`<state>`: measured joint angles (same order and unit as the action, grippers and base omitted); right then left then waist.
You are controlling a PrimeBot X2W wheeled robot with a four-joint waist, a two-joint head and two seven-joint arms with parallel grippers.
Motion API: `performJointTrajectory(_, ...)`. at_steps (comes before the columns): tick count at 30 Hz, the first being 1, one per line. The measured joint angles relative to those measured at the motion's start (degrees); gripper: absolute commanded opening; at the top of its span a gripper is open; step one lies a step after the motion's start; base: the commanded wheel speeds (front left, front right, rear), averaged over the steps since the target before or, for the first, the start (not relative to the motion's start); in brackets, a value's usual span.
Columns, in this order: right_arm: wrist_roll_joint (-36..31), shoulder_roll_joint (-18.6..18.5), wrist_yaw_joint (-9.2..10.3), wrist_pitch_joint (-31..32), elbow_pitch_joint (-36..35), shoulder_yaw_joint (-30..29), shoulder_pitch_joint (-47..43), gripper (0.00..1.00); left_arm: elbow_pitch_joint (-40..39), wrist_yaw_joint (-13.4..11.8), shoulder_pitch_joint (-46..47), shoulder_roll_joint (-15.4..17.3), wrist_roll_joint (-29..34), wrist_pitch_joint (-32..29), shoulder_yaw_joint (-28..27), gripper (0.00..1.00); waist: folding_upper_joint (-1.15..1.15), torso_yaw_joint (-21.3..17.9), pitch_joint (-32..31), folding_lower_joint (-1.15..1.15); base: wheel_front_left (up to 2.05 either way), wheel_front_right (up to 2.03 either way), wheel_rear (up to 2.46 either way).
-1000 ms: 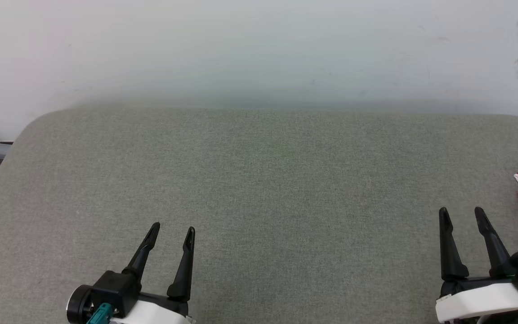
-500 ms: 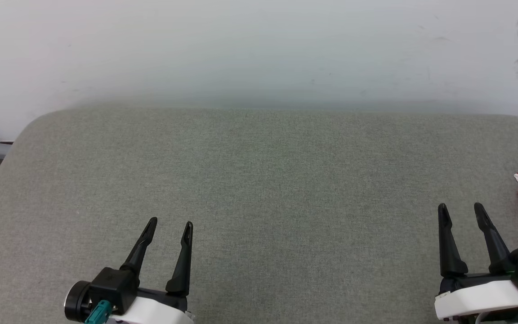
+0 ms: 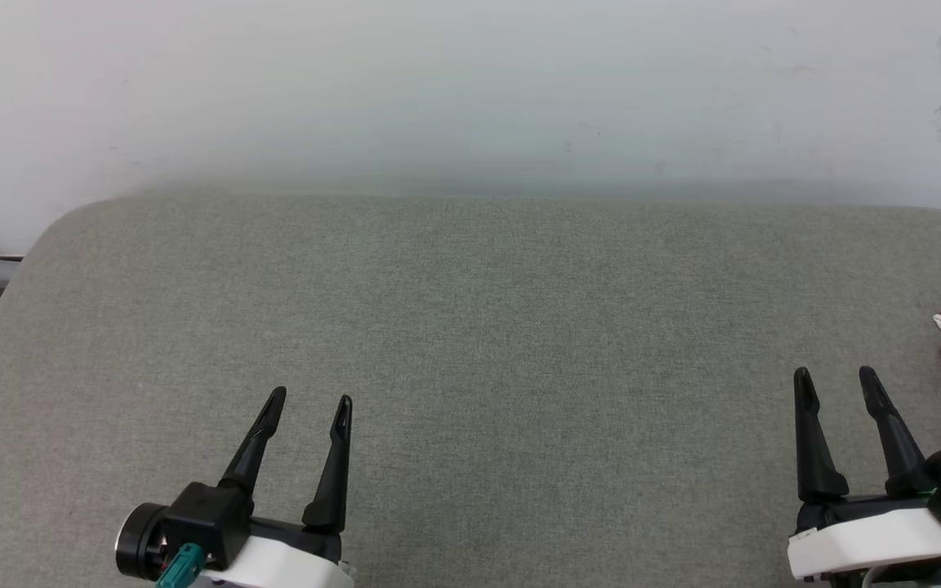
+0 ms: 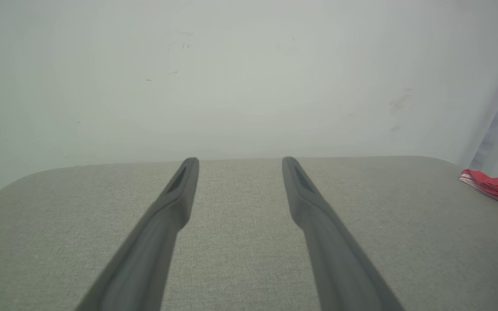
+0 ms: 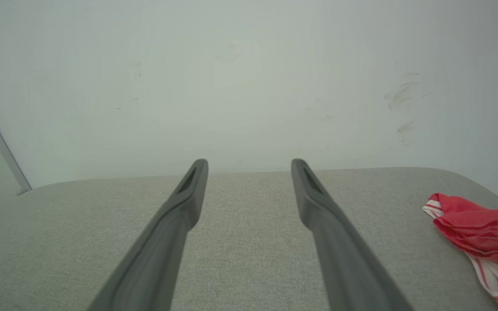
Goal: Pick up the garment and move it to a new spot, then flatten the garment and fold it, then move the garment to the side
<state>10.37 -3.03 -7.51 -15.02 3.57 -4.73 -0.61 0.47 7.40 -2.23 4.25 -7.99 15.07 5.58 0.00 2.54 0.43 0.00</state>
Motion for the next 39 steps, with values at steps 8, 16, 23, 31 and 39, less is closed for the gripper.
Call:
performJointTrajectory(8,0.7,0.0,0.0,0.0,0.0,0.6,0.0,1.0,1.0,0.0,0.0,-0.1,-0.8,0.0,0.1,1.0,0.0,0.1,0.0,0.0,0.0,0.0,0.0)
performJointTrajectory(16,0.7,0.0,-0.01,0.0,0.4,0.6,-0.2,0.0,1.8,0.0,-0.2,-0.1,-1.3,0.0,0.1,0.0,0.0,0.1,-0.2,0.0,0.0,0.0,0.0)
performJointTrajectory(23,4.2,0.0,-0.01,1.2,3.1,0.6,-1.4,0.0,4.0,0.0,-1.9,-0.2,-5.1,-0.8,0.1,0.0,0.0,0.1,-0.2,0.0,0.0,0.0,0.0)
performJointTrajectory(31,12.7,0.0,-0.01,3.5,3.8,0.3,-1.1,0.0,5.1,-0.1,-1.2,0.2,-14.5,-2.5,-0.4,0.0,0.0,-0.1,-0.2,0.0,0.0,0.0,0.0)
performJointTrajectory(39,20.4,0.0,-0.01,5.4,4.5,0.1,-0.5,0.0,6.3,-0.1,-0.2,0.4,-22.8,-4.2,-1.1,0.0,0.0,-0.3,-0.2,0.0,0.0,0.0,0.0)
